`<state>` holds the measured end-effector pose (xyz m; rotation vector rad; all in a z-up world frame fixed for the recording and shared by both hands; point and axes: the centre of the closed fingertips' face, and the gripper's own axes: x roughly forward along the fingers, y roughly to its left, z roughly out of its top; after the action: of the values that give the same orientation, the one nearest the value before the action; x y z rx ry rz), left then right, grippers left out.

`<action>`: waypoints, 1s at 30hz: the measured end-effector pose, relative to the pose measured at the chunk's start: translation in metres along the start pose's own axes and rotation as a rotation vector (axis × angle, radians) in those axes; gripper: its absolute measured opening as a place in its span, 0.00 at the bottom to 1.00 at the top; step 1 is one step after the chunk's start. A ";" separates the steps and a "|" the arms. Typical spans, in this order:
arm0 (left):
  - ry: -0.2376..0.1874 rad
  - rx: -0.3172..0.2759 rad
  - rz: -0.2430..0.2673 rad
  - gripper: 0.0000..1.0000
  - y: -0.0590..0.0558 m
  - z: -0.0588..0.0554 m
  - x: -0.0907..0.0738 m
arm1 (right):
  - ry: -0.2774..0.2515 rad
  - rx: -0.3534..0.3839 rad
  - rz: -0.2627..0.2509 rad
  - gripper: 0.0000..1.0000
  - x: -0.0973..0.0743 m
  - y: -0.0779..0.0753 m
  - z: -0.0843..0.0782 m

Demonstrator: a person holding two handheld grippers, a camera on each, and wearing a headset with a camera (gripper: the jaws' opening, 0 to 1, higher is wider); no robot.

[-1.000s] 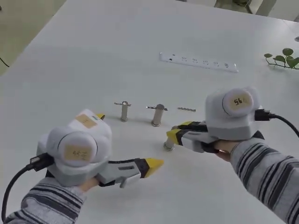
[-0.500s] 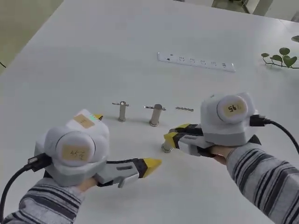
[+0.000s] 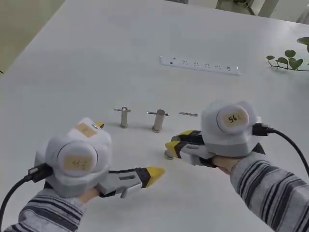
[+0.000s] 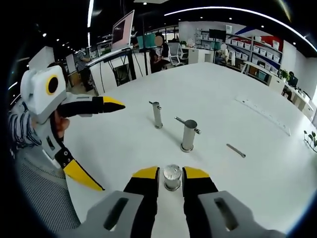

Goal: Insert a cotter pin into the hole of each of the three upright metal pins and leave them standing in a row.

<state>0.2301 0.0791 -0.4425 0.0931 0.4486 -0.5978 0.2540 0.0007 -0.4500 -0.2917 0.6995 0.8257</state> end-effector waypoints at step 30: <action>-0.017 0.000 0.013 0.99 0.002 0.002 0.000 | 0.152 -0.243 0.112 0.20 -0.036 -0.049 -0.003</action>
<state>0.2321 0.0809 -0.4410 0.0906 0.4311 -0.5858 0.2722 -0.0534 -0.4291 -0.5424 0.7630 1.0051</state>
